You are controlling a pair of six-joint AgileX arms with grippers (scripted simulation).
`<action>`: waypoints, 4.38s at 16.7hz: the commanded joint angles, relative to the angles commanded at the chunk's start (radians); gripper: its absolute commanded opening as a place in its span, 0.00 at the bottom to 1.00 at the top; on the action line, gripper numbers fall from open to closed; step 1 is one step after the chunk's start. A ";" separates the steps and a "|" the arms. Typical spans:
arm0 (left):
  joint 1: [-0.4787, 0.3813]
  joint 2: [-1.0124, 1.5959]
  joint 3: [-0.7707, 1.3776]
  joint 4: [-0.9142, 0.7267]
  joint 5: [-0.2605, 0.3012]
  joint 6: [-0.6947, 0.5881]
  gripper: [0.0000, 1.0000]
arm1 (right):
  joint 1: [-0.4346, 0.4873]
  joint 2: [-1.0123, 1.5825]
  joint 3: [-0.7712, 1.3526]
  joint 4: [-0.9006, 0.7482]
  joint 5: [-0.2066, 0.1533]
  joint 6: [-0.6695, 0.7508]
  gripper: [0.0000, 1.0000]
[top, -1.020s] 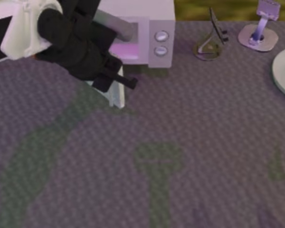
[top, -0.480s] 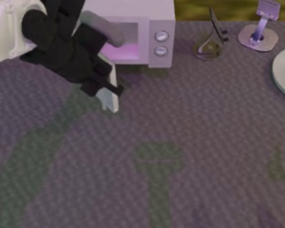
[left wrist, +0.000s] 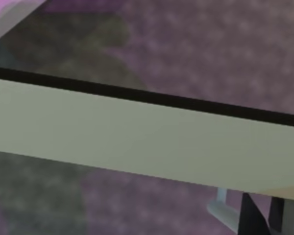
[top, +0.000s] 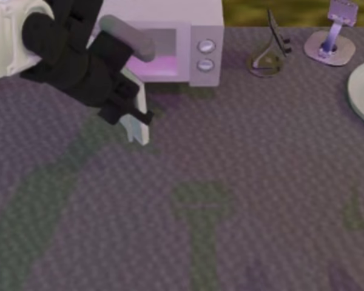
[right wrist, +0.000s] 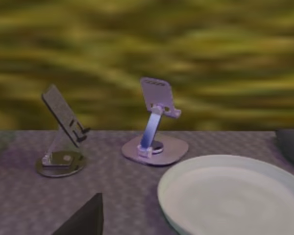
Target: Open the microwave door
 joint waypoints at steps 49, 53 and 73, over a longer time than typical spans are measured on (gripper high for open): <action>0.075 -0.034 -0.034 -0.042 0.095 0.185 0.00 | 0.000 0.000 0.000 0.000 0.000 0.000 1.00; 0.075 -0.034 -0.034 -0.042 0.095 0.185 0.00 | 0.000 0.000 0.000 0.000 0.000 0.000 1.00; 0.160 -0.043 -0.036 -0.114 0.188 0.395 0.00 | 0.000 0.000 0.000 0.000 0.000 0.000 1.00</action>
